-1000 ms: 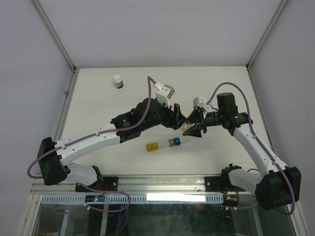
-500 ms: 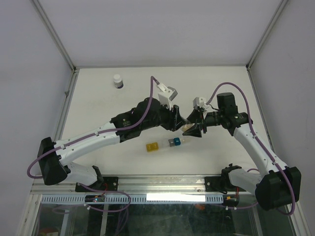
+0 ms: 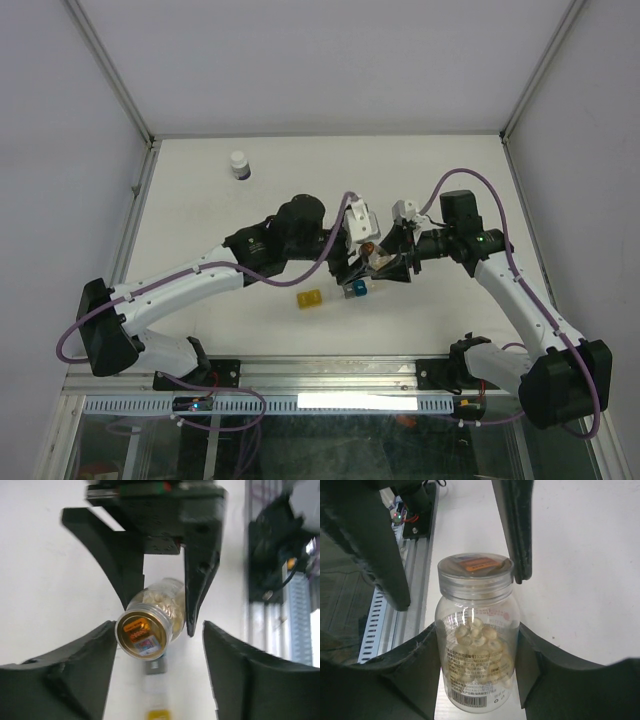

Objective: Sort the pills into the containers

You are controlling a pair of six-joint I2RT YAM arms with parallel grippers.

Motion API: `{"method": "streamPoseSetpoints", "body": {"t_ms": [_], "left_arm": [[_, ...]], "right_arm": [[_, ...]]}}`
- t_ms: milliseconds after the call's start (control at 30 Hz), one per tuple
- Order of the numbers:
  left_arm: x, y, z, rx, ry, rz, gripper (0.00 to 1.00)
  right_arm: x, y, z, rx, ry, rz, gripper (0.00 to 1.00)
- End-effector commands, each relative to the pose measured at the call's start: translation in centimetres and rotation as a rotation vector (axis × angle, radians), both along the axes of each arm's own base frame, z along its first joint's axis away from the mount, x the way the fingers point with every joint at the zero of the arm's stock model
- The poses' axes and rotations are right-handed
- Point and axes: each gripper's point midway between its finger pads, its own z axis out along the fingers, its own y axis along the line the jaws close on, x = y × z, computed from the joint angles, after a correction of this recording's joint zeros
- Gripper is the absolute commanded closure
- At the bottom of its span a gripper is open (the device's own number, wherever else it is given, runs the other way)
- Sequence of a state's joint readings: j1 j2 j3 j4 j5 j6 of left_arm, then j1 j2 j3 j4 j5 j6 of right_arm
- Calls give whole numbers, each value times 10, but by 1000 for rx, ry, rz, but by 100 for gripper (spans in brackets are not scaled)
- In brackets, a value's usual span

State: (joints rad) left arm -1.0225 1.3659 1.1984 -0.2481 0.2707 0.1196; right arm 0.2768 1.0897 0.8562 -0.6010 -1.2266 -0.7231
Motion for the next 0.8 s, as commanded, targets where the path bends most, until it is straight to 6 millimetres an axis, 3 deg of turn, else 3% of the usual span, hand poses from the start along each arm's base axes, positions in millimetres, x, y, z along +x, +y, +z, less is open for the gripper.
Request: {"method": "streamPoseSetpoints", "body": {"t_ms": [0,133,267,400,500,600,767], "left_arm": [[-46,-2,12,4,-372,-451,22],[-7,-5,54,-67,-413,-245,1],[-5,5,92,-197,-373,-130,1],[-1,30,117,-371,-276,56,1],[2,49,120,-481,-70,206,1],[0,51,110,-502,137,264,1],[17,50,81,-423,309,426,15]], "right_arm": [[12,1,18,27,-97,-13,100],[12,1,17,24,-96,-16,100],[13,1,16,23,-95,-16,100],[12,1,16,23,-95,-14,100],[12,1,16,23,-96,-14,100],[13,1,15,22,-92,-15,100],[13,1,15,23,-92,-14,100]]}}
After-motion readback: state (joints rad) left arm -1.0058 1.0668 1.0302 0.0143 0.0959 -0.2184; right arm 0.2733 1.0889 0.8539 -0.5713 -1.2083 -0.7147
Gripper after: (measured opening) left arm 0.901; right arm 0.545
